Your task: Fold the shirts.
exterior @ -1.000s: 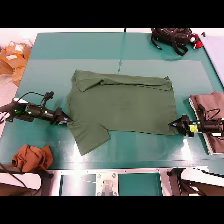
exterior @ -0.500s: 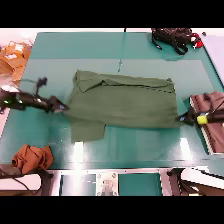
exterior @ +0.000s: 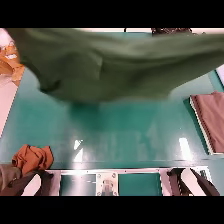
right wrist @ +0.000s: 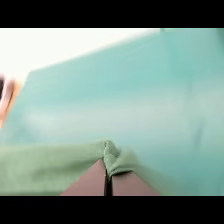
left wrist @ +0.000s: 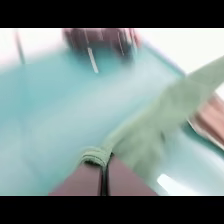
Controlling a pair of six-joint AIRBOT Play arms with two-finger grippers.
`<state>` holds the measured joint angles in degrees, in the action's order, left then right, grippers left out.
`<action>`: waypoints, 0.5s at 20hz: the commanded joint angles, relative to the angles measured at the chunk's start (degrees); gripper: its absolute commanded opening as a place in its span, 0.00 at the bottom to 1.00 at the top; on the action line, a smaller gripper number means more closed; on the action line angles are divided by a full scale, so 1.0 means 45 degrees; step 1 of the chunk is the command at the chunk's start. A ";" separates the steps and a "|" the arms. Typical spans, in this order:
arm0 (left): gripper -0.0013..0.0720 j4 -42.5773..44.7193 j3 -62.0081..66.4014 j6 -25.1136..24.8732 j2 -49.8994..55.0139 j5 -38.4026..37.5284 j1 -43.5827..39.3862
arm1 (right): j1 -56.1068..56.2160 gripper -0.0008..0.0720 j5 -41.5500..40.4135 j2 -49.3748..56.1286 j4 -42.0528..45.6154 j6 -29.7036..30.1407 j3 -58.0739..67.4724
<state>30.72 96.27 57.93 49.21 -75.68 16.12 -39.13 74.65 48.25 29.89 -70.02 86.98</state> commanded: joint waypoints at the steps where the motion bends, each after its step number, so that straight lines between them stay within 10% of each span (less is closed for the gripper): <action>1: 0.06 0.1025 0.3609 0.0505 -0.1851 0.1729 0.0000 | 0.0010 0.03 -0.3366 -0.2229 -0.0034 -0.0554 0.2331; 10: 0.06 0.2875 0.2181 0.2152 -0.1447 0.0806 0.0000 | 0.0024 0.03 -0.3842 -0.2997 0.1957 -0.1540 0.0112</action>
<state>42.94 111.33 65.98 42.02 -70.85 16.10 -39.07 57.19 34.28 39.33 -75.85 92.84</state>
